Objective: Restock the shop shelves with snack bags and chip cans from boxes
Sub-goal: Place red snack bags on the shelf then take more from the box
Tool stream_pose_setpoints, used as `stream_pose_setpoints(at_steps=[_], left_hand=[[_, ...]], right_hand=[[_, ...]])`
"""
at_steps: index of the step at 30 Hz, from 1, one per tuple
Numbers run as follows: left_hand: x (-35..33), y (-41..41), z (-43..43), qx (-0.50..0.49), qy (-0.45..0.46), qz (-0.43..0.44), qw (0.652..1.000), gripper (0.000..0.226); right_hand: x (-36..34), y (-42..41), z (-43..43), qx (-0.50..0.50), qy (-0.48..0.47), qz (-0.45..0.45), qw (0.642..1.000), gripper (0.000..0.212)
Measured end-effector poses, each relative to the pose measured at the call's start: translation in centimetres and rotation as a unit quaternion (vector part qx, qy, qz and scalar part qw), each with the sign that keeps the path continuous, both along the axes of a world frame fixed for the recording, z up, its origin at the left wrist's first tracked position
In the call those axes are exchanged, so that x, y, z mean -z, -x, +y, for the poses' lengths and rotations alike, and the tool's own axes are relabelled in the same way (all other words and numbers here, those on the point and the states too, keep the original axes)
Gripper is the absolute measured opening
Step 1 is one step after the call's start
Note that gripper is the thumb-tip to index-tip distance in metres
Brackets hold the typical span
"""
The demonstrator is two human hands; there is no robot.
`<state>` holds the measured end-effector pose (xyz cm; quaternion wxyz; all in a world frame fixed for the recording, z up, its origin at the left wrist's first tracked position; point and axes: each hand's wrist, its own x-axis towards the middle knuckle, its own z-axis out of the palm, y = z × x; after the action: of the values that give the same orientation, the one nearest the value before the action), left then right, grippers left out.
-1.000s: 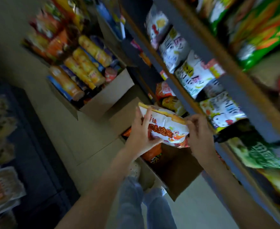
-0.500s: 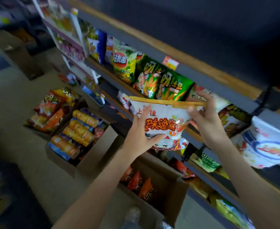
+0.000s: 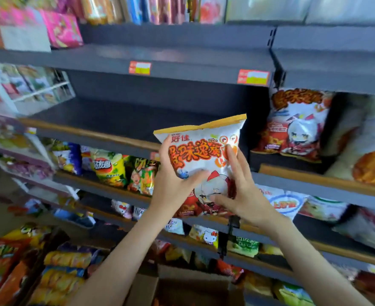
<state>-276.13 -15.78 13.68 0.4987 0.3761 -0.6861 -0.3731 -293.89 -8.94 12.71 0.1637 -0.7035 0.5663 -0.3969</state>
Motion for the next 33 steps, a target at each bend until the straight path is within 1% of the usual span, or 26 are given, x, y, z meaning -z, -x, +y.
stream_pose_setpoints(at_steps=[2,4,7,9,11,14,17,20,23,25,28,30,33], left_hand=[[-1.3,0.9,-0.6,0.042,0.014,-0.016,0.999,0.089],[-2.4,1.7,-1.2,0.089,0.005,-0.031,0.995,0.082],[-3.5,2.8,-1.6,0.166,-0.013,-0.039,0.985,0.088],[-3.9,3.8,-1.8,0.2,-0.023,-0.037,0.979,0.093],[-4.2,5.1,-1.8,0.219,-0.033,-0.02,0.975,0.096],[-4.1,7.3,-1.8,0.231,-0.031,-0.011,0.972,0.105],[-4.1,8.9,-2.0,0.201,-0.04,0.01,0.979,0.109],[-4.3,9.4,-2.0,0.151,-0.073,0.056,0.984,0.112],[-3.8,8.7,-1.6,0.092,-0.074,0.093,0.989,0.113],[-2.9,7.8,-1.3,0.052,-0.046,0.089,0.994,0.109],[-1.8,6.3,-1.0,0.033,-0.027,0.078,0.996,0.109],[-1.1,5.5,-0.7,0.022,0.009,0.059,0.998,0.114],[0.8,4.0,-0.2,0.018,0.094,-0.004,0.995,0.125]], right_hand=[[-1.1,1.0,-0.3,0.023,0.014,-0.039,0.999,0.106],[-2.2,2.3,-0.3,0.038,0.021,-0.076,0.996,0.1],[-3.6,4.3,0.3,0.048,0.004,-0.127,0.991,0.096],[-4.5,5.6,0.8,0.056,-0.009,-0.154,0.986,0.095],[-5.1,6.8,1.1,0.068,-0.002,-0.158,0.985,0.094],[-5.6,8.2,1.1,0.08,0.022,-0.126,0.989,0.093],[-6.1,9.1,0.4,0.08,0.023,-0.1,0.991,0.092],[-6.8,9.4,-0.8,0.065,0.01,-0.086,0.994,0.092],[-7.0,9.0,-2.1,0.011,-0.018,-0.031,0.999,0.11],[-7.2,8.3,-2.8,-0.032,-0.051,-0.002,0.998,0.12],[-7.7,7.2,-3.8,-0.075,-0.07,0.033,0.994,0.12],[-7.9,6.3,-4.5,-0.092,-0.057,0.062,0.992,0.122],[-7.4,5.3,-5.1,-0.1,-0.003,0.134,0.986,0.127]])
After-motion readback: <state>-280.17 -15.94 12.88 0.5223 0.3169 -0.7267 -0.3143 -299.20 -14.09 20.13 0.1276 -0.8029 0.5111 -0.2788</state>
